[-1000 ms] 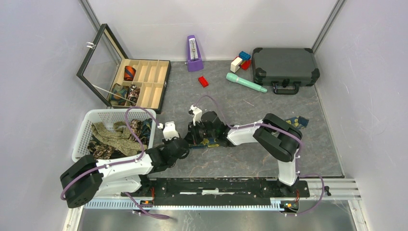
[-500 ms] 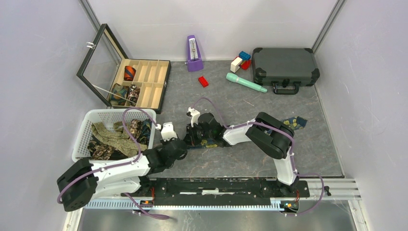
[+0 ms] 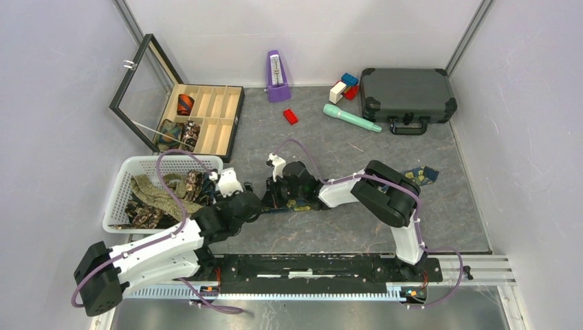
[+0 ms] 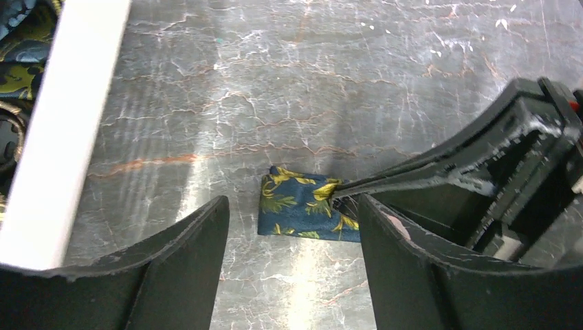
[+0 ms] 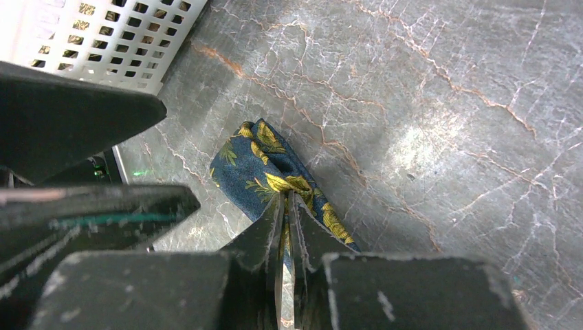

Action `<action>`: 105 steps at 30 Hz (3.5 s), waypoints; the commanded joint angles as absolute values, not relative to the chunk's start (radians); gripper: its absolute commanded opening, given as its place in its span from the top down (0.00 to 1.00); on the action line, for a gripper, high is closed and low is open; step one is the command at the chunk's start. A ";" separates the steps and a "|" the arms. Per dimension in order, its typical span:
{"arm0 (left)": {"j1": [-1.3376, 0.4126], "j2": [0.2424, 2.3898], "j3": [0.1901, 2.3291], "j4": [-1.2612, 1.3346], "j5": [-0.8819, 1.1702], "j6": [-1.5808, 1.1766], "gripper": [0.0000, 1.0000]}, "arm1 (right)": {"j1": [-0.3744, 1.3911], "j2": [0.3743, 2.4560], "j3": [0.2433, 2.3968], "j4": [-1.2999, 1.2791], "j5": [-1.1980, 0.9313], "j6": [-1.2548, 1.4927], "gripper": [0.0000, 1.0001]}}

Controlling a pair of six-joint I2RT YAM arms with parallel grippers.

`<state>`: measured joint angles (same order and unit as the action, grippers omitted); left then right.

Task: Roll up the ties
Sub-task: Roll the tie at the center of the board.

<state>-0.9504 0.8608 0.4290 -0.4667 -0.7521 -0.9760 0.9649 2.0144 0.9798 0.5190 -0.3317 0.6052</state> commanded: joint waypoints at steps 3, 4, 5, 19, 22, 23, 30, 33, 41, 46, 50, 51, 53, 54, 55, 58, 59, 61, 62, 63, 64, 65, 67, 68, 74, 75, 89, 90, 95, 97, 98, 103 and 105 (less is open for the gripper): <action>-0.782 0.768 0.388 -0.431 -0.547 -0.957 0.31 | 0.971 2.032 0.969 0.515 -0.308 0.583 0.90; -0.747 0.761 0.381 -0.421 -0.501 -0.953 0.33 | 0.971 2.032 0.969 0.514 -0.309 0.583 0.90; -0.723 0.761 0.381 -0.418 -0.468 -0.948 0.35 | 0.971 2.033 0.969 0.512 -0.310 0.581 0.90; -0.588 0.830 0.354 -0.358 -0.286 -0.943 0.43 | 0.971 2.036 0.963 0.509 -0.305 0.573 0.90; -0.561 0.837 0.339 -0.352 -0.276 -0.949 0.43 | 0.971 2.039 0.966 0.509 -0.306 0.573 0.90; -0.553 0.845 0.336 -0.356 -0.275 -0.955 0.44 | 0.971 2.040 0.966 0.510 -0.306 0.574 0.90; -0.542 0.875 0.337 -0.372 -0.282 -0.952 0.47 | 0.970 2.037 0.959 0.510 -0.304 0.572 0.90; -0.542 0.875 0.350 -0.379 -0.277 -0.929 0.41 | 0.971 2.033 0.953 0.506 -0.297 0.564 0.90; -0.554 0.896 0.336 -0.305 -0.205 -0.920 0.39 | 0.954 2.012 0.908 0.493 -0.277 0.540 0.90; -0.570 0.899 0.379 -0.333 -0.207 -0.898 0.34 | 0.934 1.995 0.859 0.523 -0.286 0.538 0.90; -0.586 0.881 0.403 -0.374 -0.244 -0.891 0.28 | 0.926 1.977 0.830 0.540 -0.292 0.529 0.90; -0.588 0.878 0.403 -0.377 -0.248 -0.891 0.27 | 0.924 1.973 0.824 0.544 -0.295 0.526 0.90; -0.588 0.887 0.399 -0.370 -0.247 -0.893 0.26 | 0.912 1.964 0.804 0.550 -0.300 0.523 0.90; -0.589 0.895 0.397 -0.363 -0.244 -0.894 0.26 | 0.906 1.958 0.792 0.557 -0.305 0.522 0.90; -0.593 0.904 0.391 -0.350 -0.240 -0.894 0.27 | 0.900 1.953 0.777 0.567 -0.311 0.523 0.90; -0.597 0.915 0.367 -0.276 -0.205 -0.894 0.29 | 0.884 1.935 0.756 0.575 -0.319 0.514 0.90; -0.598 0.917 0.357 -0.248 -0.195 -0.895 0.30 | 0.882 1.932 0.750 0.577 -0.319 0.512 0.90; -0.600 0.922 0.339 -0.188 -0.175 -0.897 0.31 | 0.881 1.928 0.744 0.581 -0.321 0.509 0.90; -0.600 0.927 0.331 -0.162 -0.163 -0.897 0.32 | 0.879 1.929 0.744 0.583 -0.324 0.510 0.90; -0.601 0.934 0.323 -0.133 -0.148 -0.897 0.33 | 0.879 1.931 0.744 0.584 -0.325 0.510 0.90; -0.601 0.942 0.317 -0.110 -0.134 -0.893 0.33 | 0.879 1.934 0.744 0.587 -0.327 0.511 0.90; -0.603 0.949 0.315 -0.097 -0.126 -0.891 0.34 | 0.879 1.936 0.744 0.591 -0.329 0.512 0.90; -0.604 0.956 0.306 -0.072 -0.117 -0.890 0.35 | 0.879 1.939 0.742 0.596 -0.333 0.515 0.90; -0.604 0.956 0.298 -0.055 -0.111 -0.890 0.36 | 0.878 1.939 0.741 0.598 -0.334 0.516 0.90; -0.604 0.951 0.254 0.048 -0.069 -0.911 0.38 | 0.877 1.942 0.741 0.601 -0.337 0.517 0.90; -0.605 0.951 0.250 0.061 -0.066 -0.911 0.38 | 0.877 1.942 0.742 0.601 -0.338 0.516 0.90; -0.604 0.949 0.178 0.203 -0.045 -0.881 0.61 | 0.876 1.945 0.742 0.603 -0.344 0.513 0.90; -0.603 0.951 0.175 0.210 -0.045 -0.878 0.64 | 0.876 1.944 0.743 0.603 -0.345 0.513 0.90; -0.603 0.961 0.176 0.211 -0.047 -0.862 0.85 | 0.877 1.937 0.754 0.595 -0.346 0.512 0.90; -0.603 0.967 0.180 0.212 -0.043 -0.855 0.90 | 0.876 1.930 0.764 0.584 -0.346 0.510 0.90; -0.603 0.968 0.182 0.209 -0.042 -0.853 0.92 | 0.876 1.926 0.770 0.577 -0.345 0.509 0.90; -0.605 0.965 0.201 0.162 -0.066 -0.851 0.98 | 0.877 1.882 0.804 0.536 -0.353 0.504 0.85; -0.606 0.957 0.215 0.119 -0.085 -0.848 0.98 | 0.876 1.854 0.814 0.518 -0.352 0.501 0.80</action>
<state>-0.5980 0.9623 0.1787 0.1593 -0.0513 -0.9062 0.8806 1.9129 0.7868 0.6174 -0.3622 0.5377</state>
